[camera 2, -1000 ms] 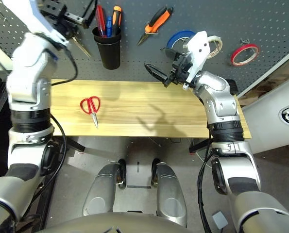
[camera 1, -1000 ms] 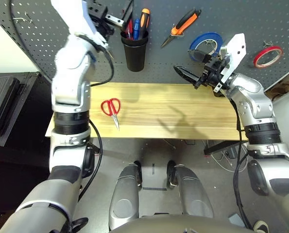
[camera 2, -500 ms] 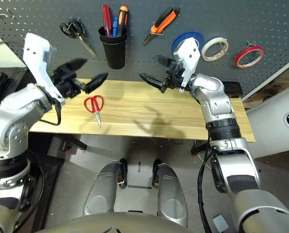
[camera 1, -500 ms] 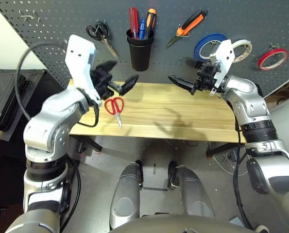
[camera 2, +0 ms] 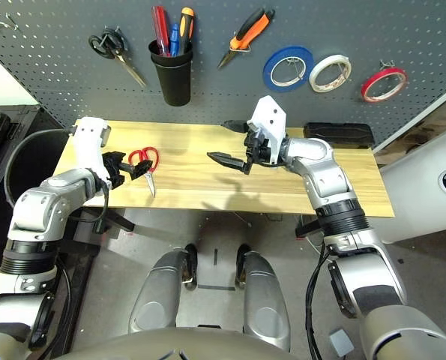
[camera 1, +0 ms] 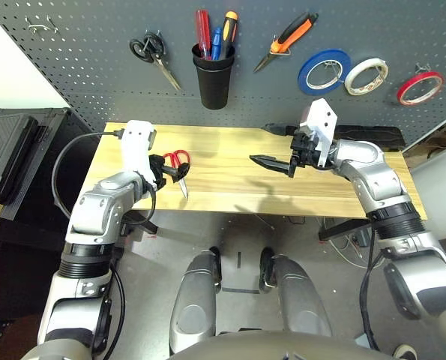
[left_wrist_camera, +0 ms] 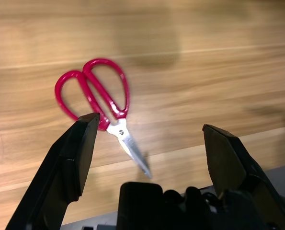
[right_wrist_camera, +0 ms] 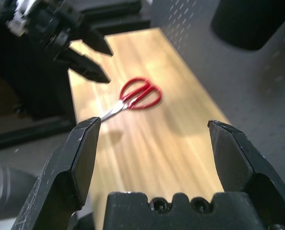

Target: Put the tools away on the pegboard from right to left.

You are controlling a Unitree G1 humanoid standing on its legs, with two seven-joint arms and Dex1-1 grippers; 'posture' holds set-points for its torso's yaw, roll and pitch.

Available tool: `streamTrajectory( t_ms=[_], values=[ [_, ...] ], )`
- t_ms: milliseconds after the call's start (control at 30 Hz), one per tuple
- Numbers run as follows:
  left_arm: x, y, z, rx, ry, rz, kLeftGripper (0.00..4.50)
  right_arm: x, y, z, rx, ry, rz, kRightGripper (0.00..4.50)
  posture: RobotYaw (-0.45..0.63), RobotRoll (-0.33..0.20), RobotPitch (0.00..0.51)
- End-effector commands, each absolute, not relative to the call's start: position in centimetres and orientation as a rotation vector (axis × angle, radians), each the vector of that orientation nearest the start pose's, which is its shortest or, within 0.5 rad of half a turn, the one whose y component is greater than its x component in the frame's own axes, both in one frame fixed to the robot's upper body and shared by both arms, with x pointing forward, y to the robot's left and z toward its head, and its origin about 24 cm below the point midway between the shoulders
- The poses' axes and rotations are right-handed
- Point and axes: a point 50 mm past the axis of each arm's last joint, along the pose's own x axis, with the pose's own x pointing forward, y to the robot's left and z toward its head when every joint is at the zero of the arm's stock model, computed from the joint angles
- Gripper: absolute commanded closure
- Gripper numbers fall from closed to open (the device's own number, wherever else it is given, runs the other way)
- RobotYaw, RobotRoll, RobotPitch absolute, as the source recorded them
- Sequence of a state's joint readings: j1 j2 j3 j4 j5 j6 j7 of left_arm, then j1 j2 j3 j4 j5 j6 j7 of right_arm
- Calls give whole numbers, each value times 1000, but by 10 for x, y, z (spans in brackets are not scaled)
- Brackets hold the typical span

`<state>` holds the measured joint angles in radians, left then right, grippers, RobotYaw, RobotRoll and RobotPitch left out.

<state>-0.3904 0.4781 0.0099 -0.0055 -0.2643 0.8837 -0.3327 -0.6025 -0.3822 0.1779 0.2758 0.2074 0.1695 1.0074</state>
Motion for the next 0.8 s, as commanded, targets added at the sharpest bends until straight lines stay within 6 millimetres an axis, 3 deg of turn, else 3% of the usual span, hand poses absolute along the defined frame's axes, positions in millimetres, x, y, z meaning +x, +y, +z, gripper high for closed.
streamTrajectory(
  t_ms=[33, 233, 500, 800],
  values=[
    [313, 214, 81, 166, 536, -241, 18, 320, -118, 119, -310, 83, 1207, 0, 41, 0, 272],
    [330, 229, 69, 181, 538, -106, 18, 311, -110, 113, -301, 104, 1219, 0, 33, 0, 300],
    [337, 232, 54, 182, 561, -63, 18, 298, -111, 111, -299, 135, 1223, 0, 19, 0, 351],
    [345, 247, 52, 154, 525, 73, 18, 293, -115, 117, -288, 148, 1211, 0, 4, 0, 386]
  ],
)
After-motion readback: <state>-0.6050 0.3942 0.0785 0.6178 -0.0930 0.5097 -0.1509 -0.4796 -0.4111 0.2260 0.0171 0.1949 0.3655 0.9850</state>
